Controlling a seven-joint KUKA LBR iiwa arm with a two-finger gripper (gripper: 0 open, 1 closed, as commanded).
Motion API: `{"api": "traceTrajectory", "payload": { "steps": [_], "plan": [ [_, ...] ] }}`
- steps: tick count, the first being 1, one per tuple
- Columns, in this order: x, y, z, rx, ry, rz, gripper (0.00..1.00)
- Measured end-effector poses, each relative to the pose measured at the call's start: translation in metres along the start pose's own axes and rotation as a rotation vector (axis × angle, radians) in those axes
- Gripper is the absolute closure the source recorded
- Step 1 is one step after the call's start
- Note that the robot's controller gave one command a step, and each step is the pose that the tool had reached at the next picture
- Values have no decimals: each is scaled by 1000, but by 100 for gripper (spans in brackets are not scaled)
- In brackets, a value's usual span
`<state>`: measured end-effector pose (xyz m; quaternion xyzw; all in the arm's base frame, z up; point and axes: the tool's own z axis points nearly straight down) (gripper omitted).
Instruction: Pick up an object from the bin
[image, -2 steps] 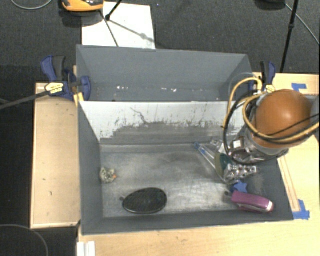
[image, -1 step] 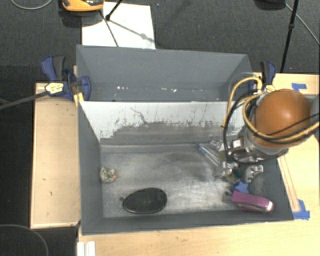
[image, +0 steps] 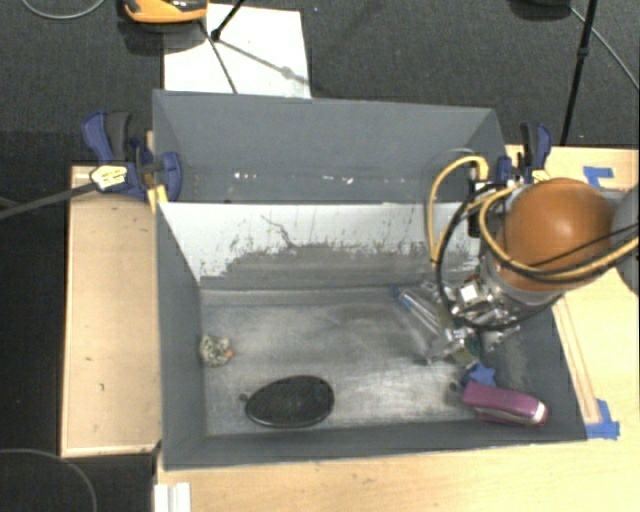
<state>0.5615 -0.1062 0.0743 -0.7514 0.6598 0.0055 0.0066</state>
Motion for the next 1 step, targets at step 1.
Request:
{"api": "traceTrajectory", "payload": {
  "steps": [1],
  "plan": [
    [8,1,0,-3,14,9,100]
  ]
}}
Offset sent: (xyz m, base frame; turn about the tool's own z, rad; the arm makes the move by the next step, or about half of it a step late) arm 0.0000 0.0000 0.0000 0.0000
